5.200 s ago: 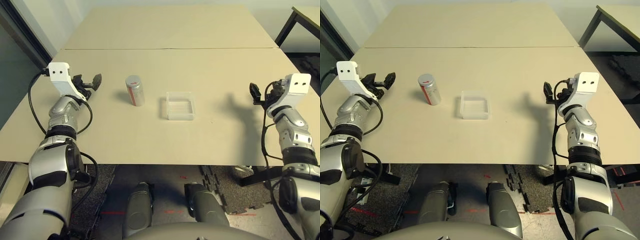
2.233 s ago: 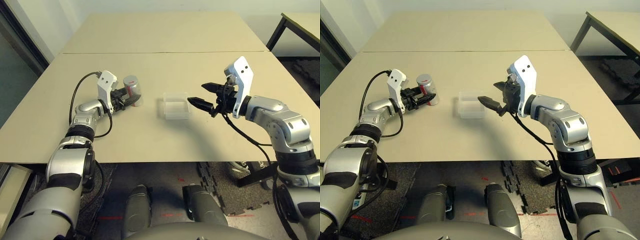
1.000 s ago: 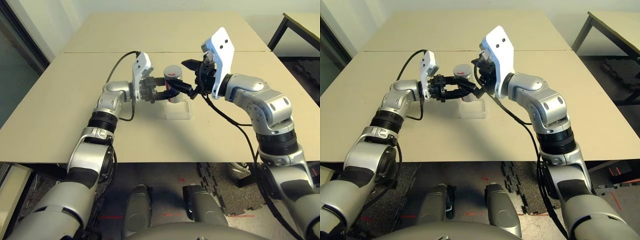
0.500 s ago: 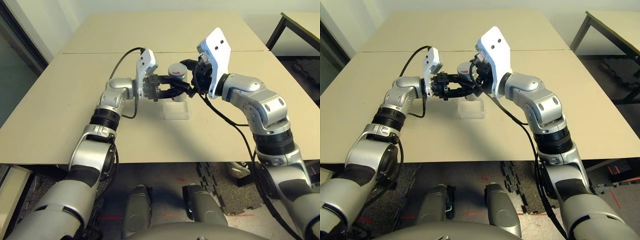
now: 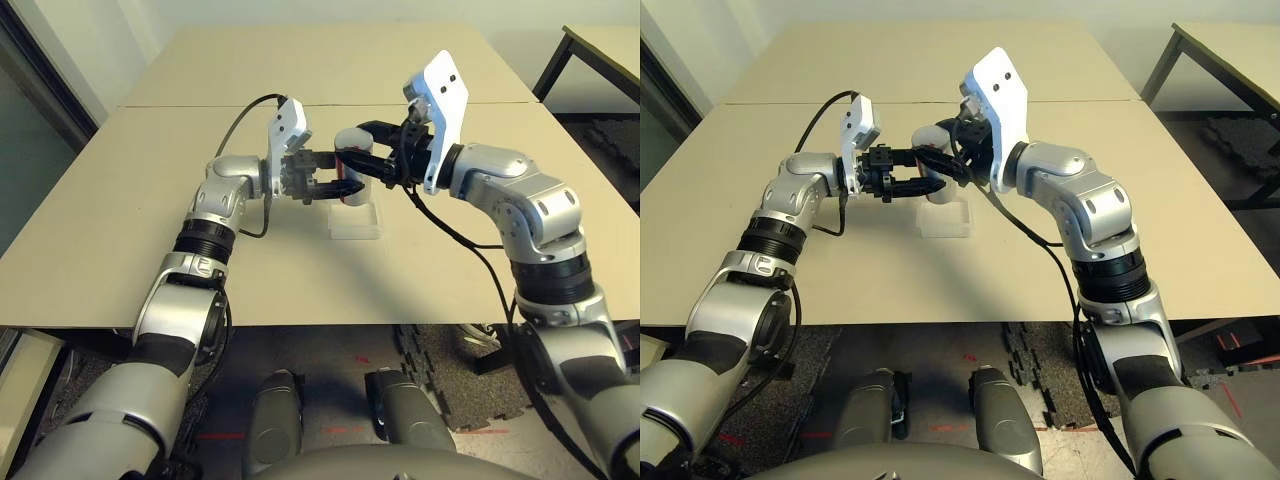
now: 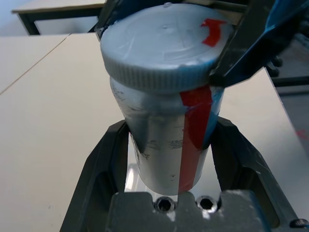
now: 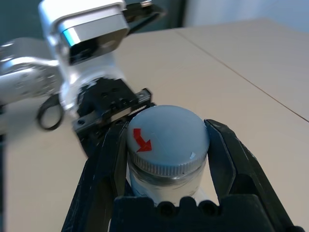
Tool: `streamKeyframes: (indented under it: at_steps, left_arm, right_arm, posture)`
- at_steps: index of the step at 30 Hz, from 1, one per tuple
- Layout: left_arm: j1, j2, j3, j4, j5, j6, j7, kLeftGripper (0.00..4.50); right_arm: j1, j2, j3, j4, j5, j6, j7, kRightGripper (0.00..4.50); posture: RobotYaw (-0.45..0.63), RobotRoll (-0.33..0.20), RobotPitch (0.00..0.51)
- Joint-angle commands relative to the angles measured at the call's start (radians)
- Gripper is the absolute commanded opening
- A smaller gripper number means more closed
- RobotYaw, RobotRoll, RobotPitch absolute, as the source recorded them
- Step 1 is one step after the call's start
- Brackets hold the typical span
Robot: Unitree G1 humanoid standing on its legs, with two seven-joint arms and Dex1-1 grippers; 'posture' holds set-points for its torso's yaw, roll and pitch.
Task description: Pour the medicine from the bottle into the box.
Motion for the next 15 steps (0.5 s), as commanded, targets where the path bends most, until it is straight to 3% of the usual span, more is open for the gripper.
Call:
streamKeyframes:
  at_steps: [1,8,15]
  left_arm:
    - [0.03,0.009,-0.024,-0.086,-0.022,0.042,-0.018,2.73]
    - [0.079,0.01,-0.049,-0.247,-0.063,0.135,-0.006,2.73]
    - [0.09,0.015,-0.058,-0.28,-0.069,0.159,0.007,2.73]
  right_arm:
    - [-0.061,-0.037,-0.014,0.115,0.035,-0.074,0.169,2.57]
    - [-0.175,-0.056,0.028,0.416,-0.039,-0.261,0.397,2.57]
    - [-0.201,-0.044,0.033,0.475,-0.056,-0.292,0.425,2.57]
  posture:
    - [-0.18,0.0,0.069]
    - [-0.14,0.0,0.083]
    - [-0.14,0.0,0.088]
